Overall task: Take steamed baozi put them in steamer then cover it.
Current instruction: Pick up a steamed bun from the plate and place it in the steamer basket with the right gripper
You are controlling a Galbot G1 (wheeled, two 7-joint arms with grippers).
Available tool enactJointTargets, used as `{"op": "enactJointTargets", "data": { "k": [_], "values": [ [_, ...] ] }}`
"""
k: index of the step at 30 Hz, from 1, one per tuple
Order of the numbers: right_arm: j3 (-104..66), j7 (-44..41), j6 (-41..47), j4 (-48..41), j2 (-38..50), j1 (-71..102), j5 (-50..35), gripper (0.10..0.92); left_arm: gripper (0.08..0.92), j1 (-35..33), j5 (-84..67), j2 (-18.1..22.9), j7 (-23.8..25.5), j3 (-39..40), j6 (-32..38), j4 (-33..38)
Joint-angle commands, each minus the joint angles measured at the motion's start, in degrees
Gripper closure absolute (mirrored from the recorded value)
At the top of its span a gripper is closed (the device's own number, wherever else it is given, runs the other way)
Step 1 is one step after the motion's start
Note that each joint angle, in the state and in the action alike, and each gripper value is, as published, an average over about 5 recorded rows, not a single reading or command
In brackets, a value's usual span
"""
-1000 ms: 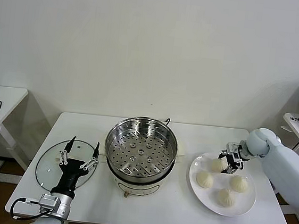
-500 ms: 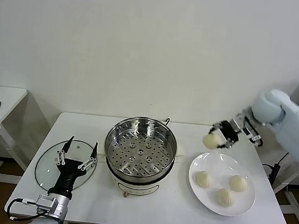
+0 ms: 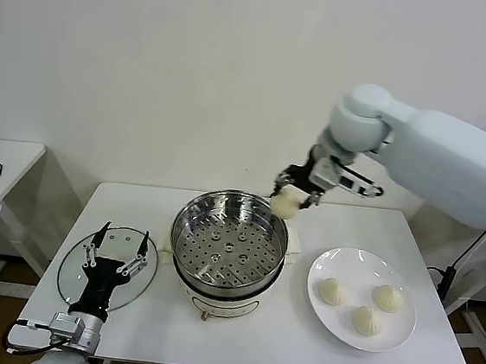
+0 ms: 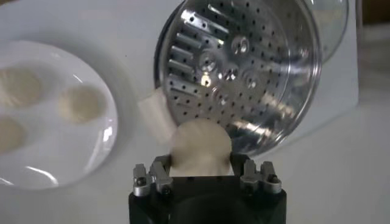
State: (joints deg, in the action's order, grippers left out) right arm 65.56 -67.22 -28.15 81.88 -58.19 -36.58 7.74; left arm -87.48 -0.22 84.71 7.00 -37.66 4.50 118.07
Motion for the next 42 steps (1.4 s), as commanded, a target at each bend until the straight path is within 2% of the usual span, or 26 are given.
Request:
{"op": "enactJointTargets", "data": {
  "k": [1, 15, 19, 28, 32, 36, 42],
  "values": [
    [4.03, 2.55, -5.85, -5.54, -9.63, 0.02, 2.89, 0.355, 0.177, 0.15, -0.28, -0.19, 0.14, -1.17, -0.06, -0.61],
    [-5.04, 6.86, -12.73, -26.45, -20.73, 14.68, 15.79, 0.355, 0.177, 0.21, -1.1, -0.33, 0.74, -4.04, -0.16, -1.01],
    [-6.5, 7.23, -13.69, -29.23, -21.86, 16.36, 17.74, 0.355, 0.177, 0.05, -1.11, -0.2, 0.85, -4.36, -0.04, -1.01],
    [-6.75, 7.57, -13.12, -29.46, -21.87, 17.6, 17.95, 0.348, 0.177, 0.38, -1.11, -0.11, 0.91, -4.17, 0.0, -1.16],
    [-6.16, 7.35, -11.53, -27.63, -21.07, 17.39, 16.65, 0.271, 0.177, 0.39, -1.11, -0.11, 0.97, -4.24, 0.04, -1.29],
    [-4.93, 6.12, -8.72, -24.49, -19.18, 15.67, 11.8, 0.21, 0.177, 0.34, -1.11, -0.04, 0.96, -4.15, 0.0, -1.16],
    [-3.18, 2.87, -2.94, -16.85, -11.94, 7.7, -0.65, 0.203, 0.177, -0.08, -1.0, 0.14, 0.8, -3.65, 0.0, -0.48]
  ]
}}
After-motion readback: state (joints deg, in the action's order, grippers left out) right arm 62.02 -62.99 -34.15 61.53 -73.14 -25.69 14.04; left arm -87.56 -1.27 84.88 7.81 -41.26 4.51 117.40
